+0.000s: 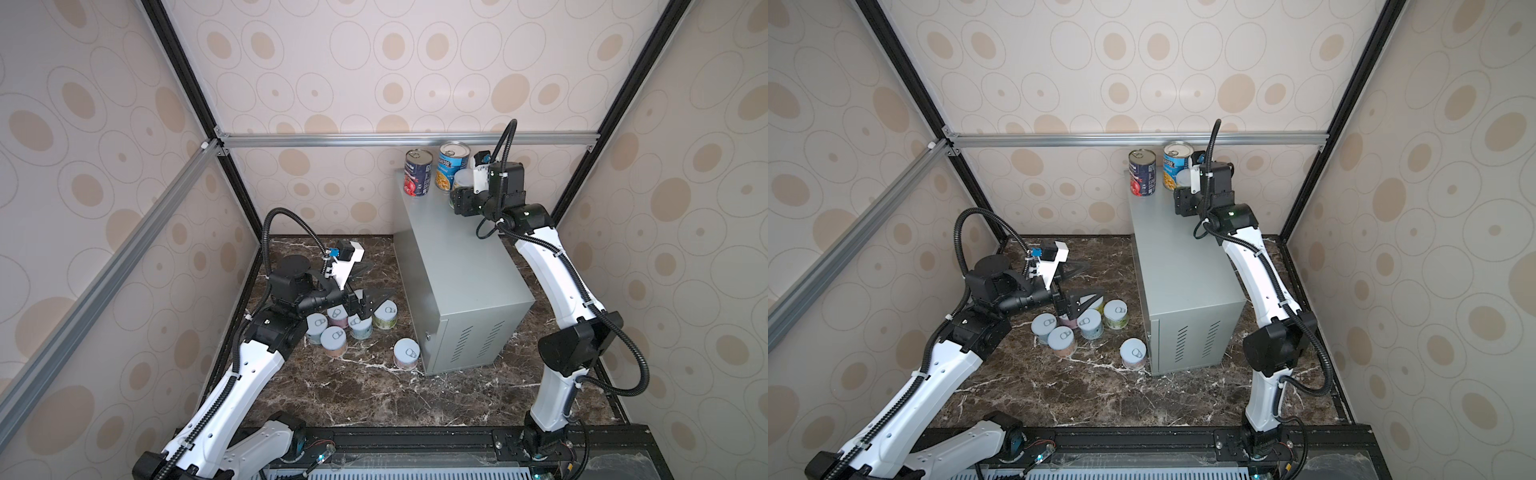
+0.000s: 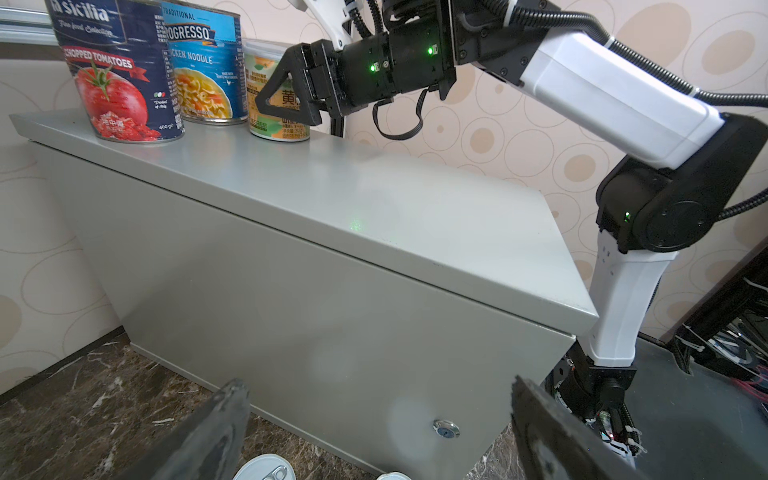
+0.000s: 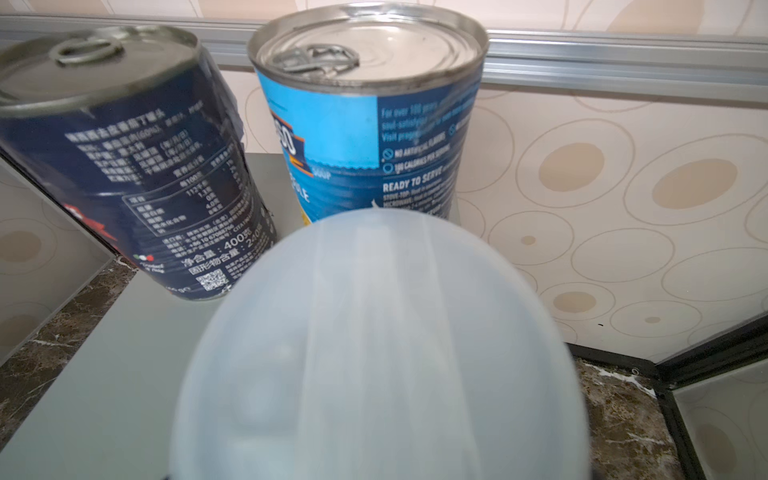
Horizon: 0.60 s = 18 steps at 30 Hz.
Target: Place and organize the canned foods onto the counter
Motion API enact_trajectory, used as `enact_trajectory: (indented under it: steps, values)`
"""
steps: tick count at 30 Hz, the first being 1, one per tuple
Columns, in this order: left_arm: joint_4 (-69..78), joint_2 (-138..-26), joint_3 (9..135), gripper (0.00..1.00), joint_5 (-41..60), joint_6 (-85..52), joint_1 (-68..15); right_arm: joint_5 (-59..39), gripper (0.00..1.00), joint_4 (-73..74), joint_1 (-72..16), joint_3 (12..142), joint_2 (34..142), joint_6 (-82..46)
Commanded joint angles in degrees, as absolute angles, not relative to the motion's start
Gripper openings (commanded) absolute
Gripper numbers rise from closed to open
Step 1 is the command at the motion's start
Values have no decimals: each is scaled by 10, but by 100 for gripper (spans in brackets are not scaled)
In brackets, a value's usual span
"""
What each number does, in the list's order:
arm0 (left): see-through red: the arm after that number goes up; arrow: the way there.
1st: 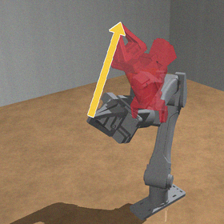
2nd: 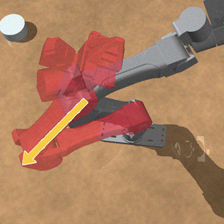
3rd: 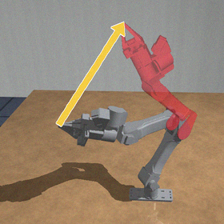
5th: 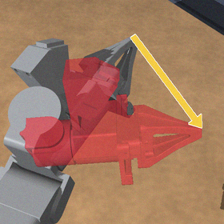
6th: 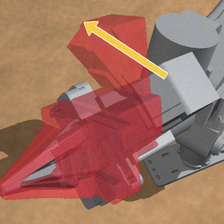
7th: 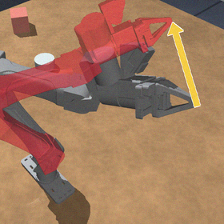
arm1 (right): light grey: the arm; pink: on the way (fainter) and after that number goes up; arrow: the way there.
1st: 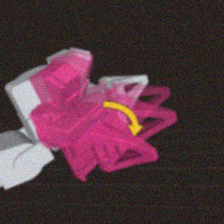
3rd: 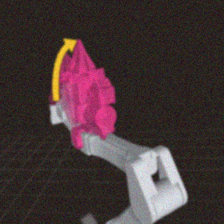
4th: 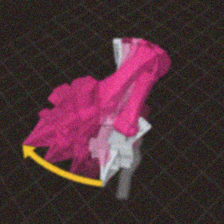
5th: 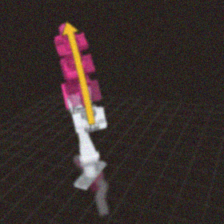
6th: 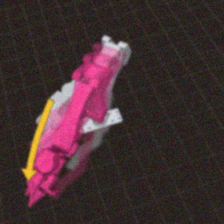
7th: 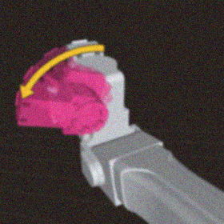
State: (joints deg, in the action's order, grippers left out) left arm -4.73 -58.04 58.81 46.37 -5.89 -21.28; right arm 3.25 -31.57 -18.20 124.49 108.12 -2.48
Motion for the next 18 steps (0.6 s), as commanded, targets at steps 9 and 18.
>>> enact_trajectory:
  steps: [9,18]
  values:
    - [-25,-576,589,98,472,-46,-209,5,69,-319,-182,1259,1082,-24]
    - [-22,-572,584,98,469,-47,-209,-7,87,-330,-182,1276,1089,-18]
